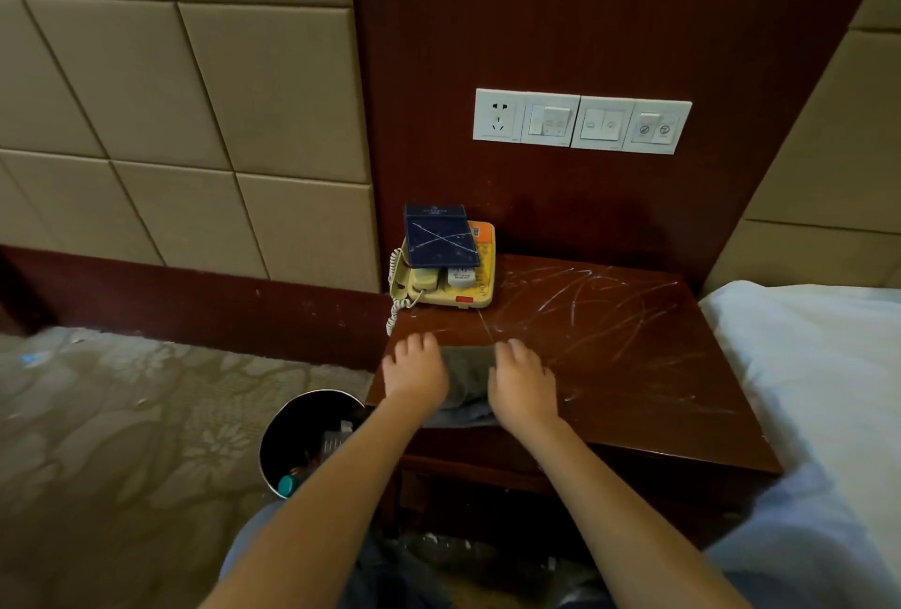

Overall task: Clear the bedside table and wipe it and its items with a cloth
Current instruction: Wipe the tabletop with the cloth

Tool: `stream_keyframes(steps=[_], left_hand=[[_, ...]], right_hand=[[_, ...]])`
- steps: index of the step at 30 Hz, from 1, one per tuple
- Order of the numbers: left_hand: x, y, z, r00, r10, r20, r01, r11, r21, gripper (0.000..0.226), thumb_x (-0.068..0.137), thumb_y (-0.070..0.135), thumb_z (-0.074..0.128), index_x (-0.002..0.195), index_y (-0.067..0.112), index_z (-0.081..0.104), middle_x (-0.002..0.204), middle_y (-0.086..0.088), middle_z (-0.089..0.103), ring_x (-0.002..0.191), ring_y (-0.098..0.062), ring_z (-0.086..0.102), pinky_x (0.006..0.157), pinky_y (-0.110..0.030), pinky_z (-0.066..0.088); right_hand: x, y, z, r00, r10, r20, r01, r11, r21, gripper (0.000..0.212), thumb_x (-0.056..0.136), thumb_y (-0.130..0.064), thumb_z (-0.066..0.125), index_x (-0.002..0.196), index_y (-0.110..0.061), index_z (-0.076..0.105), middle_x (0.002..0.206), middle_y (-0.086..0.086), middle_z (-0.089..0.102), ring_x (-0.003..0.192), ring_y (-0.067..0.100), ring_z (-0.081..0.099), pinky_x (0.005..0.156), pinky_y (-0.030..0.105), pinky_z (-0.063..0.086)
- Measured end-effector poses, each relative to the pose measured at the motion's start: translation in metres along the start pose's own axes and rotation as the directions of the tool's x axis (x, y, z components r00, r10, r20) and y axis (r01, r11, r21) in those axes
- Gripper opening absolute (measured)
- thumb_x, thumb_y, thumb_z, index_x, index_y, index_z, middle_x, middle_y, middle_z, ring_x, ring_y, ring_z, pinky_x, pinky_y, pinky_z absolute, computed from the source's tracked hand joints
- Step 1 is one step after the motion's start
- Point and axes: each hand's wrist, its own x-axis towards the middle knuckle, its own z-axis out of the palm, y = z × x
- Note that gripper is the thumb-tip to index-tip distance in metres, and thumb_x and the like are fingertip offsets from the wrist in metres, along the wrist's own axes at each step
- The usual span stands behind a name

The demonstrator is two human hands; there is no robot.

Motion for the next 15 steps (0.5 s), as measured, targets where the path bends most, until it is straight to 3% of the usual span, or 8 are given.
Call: stream_keyframes(steps=[2, 4, 10, 15], left_hand=[[-0.002, 0.003, 0.024, 0.99, 0.139, 0.024, -0.14, 0.988, 0.06, 0.056, 0.099, 0.024, 0.038, 0.149, 0.011, 0.017, 0.155, -0.006, 0.022, 0.143, -0.024, 0.018, 0.116, -0.042, 0.019], [0.0, 0.004, 0.042, 0.974, 0.21, 0.087, -0.217, 0.973, 0.075, 0.059, 0.099, 0.022, 0.035, 0.151, 0.011, 0.009, 0.159, -0.004, 0.01, 0.147, -0.02, 0.007, 0.119, -0.04, 0.01], [0.01, 0.005, 0.067, 0.967, 0.248, 0.06, -0.252, 0.964, 0.079, 0.055, 0.104, 0.034, 0.014, 0.151, 0.011, -0.002, 0.159, -0.004, -0.008, 0.146, -0.017, -0.01, 0.12, -0.035, -0.002], [0.011, 0.015, 0.072, 0.967, 0.249, 0.052, -0.254, 0.958, 0.134, 0.056, 0.103, 0.036, 0.009, 0.15, 0.01, -0.008, 0.159, -0.005, -0.013, 0.146, -0.018, -0.014, 0.119, -0.035, -0.006]], right_hand=[[0.001, 0.003, 0.016, 0.973, -0.185, 0.139, 0.2, 0.974, -0.109, 0.059, 0.097, -0.018, 0.042, 0.15, -0.012, 0.017, 0.158, 0.006, 0.011, 0.146, 0.023, 0.007, 0.116, 0.05, 0.011], [0.005, 0.005, 0.026, 0.947, -0.22, 0.232, 0.259, 0.954, -0.153, 0.064, 0.097, -0.015, 0.04, 0.152, -0.012, 0.007, 0.16, 0.003, -0.001, 0.147, 0.019, -0.006, 0.117, 0.048, -0.001], [0.02, 0.019, 0.044, 0.935, -0.232, 0.27, 0.27, 0.956, -0.113, 0.058, 0.101, -0.02, 0.026, 0.152, -0.013, -0.002, 0.16, 0.001, -0.011, 0.146, 0.014, -0.011, 0.117, 0.042, -0.006], [0.022, 0.038, 0.054, 0.934, -0.241, 0.264, 0.265, 0.963, -0.058, 0.053, 0.103, -0.029, 0.015, 0.152, -0.016, -0.003, 0.159, -0.003, -0.011, 0.146, 0.01, -0.011, 0.117, 0.045, -0.007]])
